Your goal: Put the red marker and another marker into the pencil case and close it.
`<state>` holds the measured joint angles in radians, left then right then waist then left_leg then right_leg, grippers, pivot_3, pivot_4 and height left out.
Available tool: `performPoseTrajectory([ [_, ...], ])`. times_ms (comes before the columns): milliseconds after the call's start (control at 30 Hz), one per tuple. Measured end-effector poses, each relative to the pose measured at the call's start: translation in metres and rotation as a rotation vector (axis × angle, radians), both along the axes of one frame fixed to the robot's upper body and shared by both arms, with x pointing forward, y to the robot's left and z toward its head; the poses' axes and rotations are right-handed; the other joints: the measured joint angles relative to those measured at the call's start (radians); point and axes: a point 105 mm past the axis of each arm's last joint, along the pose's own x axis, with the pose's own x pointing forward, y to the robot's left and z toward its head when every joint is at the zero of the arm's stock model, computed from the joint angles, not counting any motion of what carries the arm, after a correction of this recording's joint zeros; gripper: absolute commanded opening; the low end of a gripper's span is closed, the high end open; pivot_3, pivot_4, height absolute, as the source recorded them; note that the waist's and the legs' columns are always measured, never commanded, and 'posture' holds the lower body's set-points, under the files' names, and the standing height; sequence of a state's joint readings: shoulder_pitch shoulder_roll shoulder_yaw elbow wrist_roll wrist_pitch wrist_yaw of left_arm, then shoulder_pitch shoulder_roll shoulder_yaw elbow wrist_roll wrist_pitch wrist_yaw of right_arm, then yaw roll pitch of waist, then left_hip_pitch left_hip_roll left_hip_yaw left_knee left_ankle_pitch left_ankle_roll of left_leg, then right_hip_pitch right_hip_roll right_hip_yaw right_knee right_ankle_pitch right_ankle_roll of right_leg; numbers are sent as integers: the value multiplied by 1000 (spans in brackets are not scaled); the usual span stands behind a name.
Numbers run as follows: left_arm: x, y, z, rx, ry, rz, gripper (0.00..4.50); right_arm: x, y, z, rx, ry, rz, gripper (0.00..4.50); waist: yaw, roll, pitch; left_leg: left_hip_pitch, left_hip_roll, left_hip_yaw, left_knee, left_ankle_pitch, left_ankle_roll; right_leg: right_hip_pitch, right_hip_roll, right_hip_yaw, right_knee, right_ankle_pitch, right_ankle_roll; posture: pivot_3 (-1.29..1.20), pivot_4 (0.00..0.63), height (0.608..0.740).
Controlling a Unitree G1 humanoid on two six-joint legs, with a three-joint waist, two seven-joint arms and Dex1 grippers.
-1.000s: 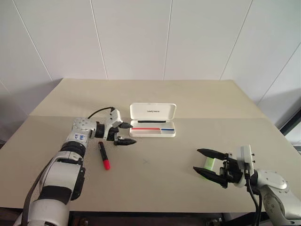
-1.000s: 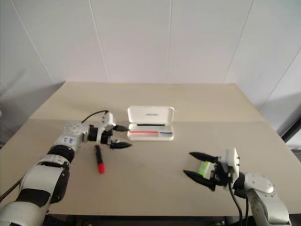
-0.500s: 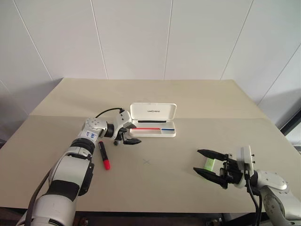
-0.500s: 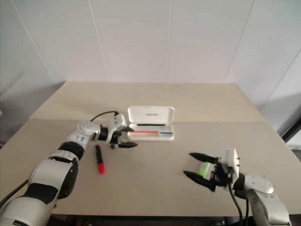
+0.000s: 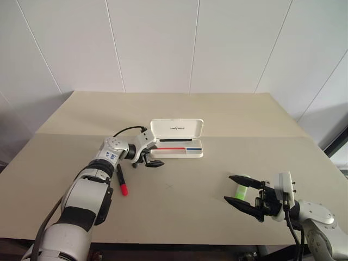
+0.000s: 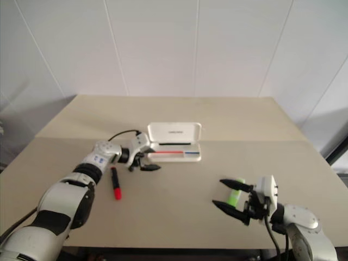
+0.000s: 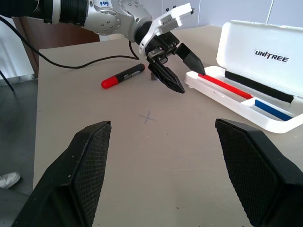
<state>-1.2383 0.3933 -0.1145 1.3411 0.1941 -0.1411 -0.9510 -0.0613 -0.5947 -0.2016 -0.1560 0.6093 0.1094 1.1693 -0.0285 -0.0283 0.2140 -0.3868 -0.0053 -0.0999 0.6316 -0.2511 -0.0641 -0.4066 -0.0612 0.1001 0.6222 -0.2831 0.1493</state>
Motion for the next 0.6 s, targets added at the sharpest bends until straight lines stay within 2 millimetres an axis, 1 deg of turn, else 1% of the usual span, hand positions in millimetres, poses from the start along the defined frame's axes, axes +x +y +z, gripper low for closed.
performPoseTrajectory([
  [100,0,0,-1,4,3,-1,3895,0,0,0,1,0,0,4500,0,0,0,0,0,0,0,0,0,0,0,0,0,0,0,0,150,740],
  [267,-2,-2,-3,5,16,-15,2240,0,0,0,2,0,1,4500,-2,0,0,0,0,0,-1,0,0,-1,0,0,0,0,0,0,150,740],
  [333,-3,-3,-2,4,19,-27,1645,0,0,0,4,1,1,4500,-2,0,0,0,0,0,-2,0,-1,-1,0,0,0,0,0,0,150,740],
  [467,-3,-2,-2,8,12,-37,260,0,0,1,4,-1,3,4500,-2,0,0,-1,0,0,-2,0,-1,-1,0,0,-1,0,0,0,150,740],
  [500,-3,-2,-1,11,5,-38,21,1,0,1,4,-3,3,4500,-2,0,0,-1,0,0,-2,0,-1,-1,0,0,-1,0,0,0,150,740],
  [600,-3,3,4,17,-19,-41,21,1,1,3,4,-7,6,4500,-1,0,0,-1,0,0,-2,0,-1,-1,0,0,-1,0,0,0,150,740],
])
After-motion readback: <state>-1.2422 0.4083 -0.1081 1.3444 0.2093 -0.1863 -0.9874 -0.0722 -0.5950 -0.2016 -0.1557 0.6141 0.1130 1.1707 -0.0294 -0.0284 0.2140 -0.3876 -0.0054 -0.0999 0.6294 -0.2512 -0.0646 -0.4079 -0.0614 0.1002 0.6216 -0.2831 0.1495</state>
